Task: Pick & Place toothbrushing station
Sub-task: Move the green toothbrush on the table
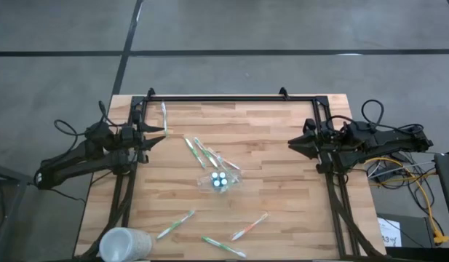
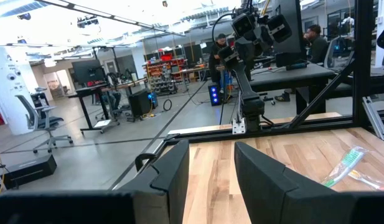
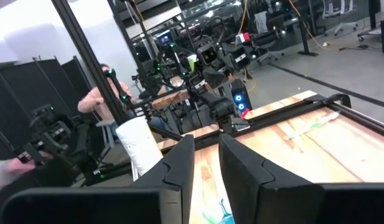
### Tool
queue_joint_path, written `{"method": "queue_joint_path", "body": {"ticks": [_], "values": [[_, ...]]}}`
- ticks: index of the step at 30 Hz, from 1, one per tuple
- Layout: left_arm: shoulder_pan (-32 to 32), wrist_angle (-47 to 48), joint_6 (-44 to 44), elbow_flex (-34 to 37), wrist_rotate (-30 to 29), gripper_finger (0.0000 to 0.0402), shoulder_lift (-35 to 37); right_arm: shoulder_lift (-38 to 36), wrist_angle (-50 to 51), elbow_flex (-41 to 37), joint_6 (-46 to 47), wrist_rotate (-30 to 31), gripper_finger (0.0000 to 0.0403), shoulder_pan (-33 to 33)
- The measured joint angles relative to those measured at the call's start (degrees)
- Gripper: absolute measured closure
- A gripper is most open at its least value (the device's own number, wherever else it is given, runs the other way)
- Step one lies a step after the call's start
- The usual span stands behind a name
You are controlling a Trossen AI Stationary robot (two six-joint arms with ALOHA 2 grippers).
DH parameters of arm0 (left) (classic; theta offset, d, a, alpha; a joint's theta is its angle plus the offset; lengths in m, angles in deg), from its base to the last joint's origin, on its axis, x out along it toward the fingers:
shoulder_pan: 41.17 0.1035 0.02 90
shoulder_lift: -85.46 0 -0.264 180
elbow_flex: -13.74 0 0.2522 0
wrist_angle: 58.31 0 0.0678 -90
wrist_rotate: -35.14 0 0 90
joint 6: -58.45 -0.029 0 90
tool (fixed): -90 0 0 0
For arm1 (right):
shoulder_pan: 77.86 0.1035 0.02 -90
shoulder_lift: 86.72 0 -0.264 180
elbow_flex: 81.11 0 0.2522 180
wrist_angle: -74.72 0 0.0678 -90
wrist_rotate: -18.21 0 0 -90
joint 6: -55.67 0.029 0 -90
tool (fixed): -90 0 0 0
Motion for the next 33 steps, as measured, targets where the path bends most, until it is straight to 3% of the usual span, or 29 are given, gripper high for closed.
{"method": "queue_joint_path", "body": {"ticks": [12, 15, 19, 21, 25, 28, 33], "values": [[0.00, -0.01, 0.66, -0.01, -0.45, 0.0268, 0.00, 0.57, -0.07, 0.00, -0.44, 0.03, 0.0324, -0.02], [-0.01, -0.03, 8.28, 0.00, 0.37, 0.0268, -0.01, 0.70, -0.07, 0.00, -0.45, 0.03, 0.0330, -0.02], [-0.01, -3.64, 25.18, 0.01, 0.37, 0.0268, 0.00, 0.96, -0.11, 0.00, -0.45, 0.03, 0.0335, -0.02], [-0.01, -4.95, 29.97, -0.01, -2.10, 0.0268, -0.03, 1.15, -0.11, 0.00, -0.46, 0.03, 0.0334, -0.02], [0.01, -3.27, 24.07, -0.01, -10.25, 0.0268, -0.33, 1.39, -0.15, 0.00, -0.45, 0.05, 0.0328, -0.02], [0.01, -2.52, 22.62, -0.05, -10.42, 0.0268, -1.17, 1.80, -0.14, 0.00, -0.44, 0.05, 0.0324, -0.02], [0.01, 5.09, 31.45, -4.16, -12.22, 0.0273, -5.83, 1.88, -0.15, 0.00, -0.44, 0.07, 0.0319, -0.02]]}}
